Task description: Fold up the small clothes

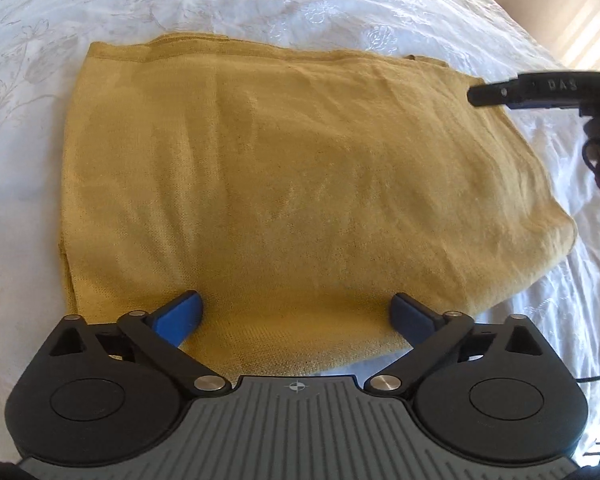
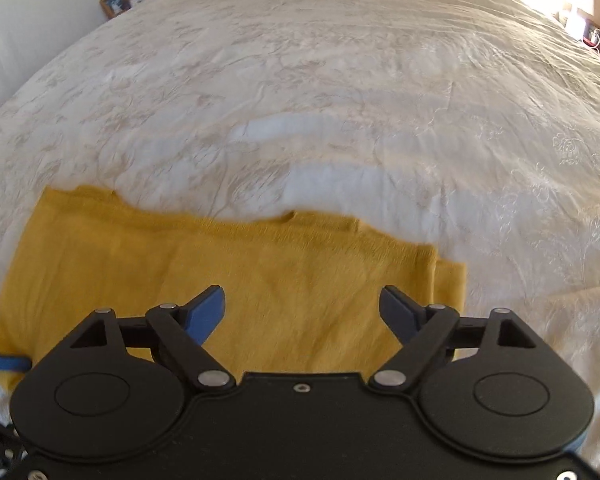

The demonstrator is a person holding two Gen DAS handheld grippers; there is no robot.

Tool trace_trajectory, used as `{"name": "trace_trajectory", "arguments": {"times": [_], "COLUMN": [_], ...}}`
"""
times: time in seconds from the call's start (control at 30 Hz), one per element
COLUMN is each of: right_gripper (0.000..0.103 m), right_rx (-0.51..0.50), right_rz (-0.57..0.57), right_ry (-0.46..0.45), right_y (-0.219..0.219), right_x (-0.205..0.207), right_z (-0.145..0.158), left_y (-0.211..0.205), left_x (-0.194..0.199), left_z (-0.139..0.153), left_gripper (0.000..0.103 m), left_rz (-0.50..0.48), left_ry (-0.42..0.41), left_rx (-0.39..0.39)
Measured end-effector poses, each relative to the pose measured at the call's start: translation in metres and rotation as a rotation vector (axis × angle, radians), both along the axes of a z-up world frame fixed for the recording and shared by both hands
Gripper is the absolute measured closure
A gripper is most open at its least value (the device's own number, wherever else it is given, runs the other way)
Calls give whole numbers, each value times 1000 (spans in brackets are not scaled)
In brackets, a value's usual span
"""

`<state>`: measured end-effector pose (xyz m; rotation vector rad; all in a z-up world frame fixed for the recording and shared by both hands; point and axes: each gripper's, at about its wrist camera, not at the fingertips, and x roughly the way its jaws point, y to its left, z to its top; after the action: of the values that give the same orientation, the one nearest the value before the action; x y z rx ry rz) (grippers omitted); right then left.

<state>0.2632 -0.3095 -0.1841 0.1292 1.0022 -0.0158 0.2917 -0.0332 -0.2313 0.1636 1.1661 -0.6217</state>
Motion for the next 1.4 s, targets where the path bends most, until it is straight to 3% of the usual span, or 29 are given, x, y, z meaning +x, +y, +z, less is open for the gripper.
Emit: {"name": "trace_trajectory", "arguments": {"times": [0.2,0.4,0.57,0.67,0.77,1.0,1.2,1.4], "right_gripper": [5,1,1,1,1,1,1,1], "right_rx": [-59,25,63,75,91,122,205,315], "right_rz": [2,-164,-223,-247,-270,-296,-295,-245], "right_ry": [139,204,179,166,155,108,44,3], "right_y": [27,6,-3,-5,-9,-17,-41,-70], "right_x": [-56,-97,-104,-109,-113,-132,-143,-133], "right_z": [-25,-38,-30,-26,-25,-8,7,8], "left_y": [3,15,27,24,6,-43,-64,-76], "left_x": [-12,-27,-23,-15,2,47,64,65], "left_z": [2,3,29,53,62,44,5,-3], "left_gripper": [0,0,1,0,1,1,0,0], "left_rz": [-1,-30,35,77,85,150,128,137], "left_ry": [-24,-9,64,30,-15,-62,-27,-31], "left_rx": [27,46,-63,-130,-144,-79,84,168]}}
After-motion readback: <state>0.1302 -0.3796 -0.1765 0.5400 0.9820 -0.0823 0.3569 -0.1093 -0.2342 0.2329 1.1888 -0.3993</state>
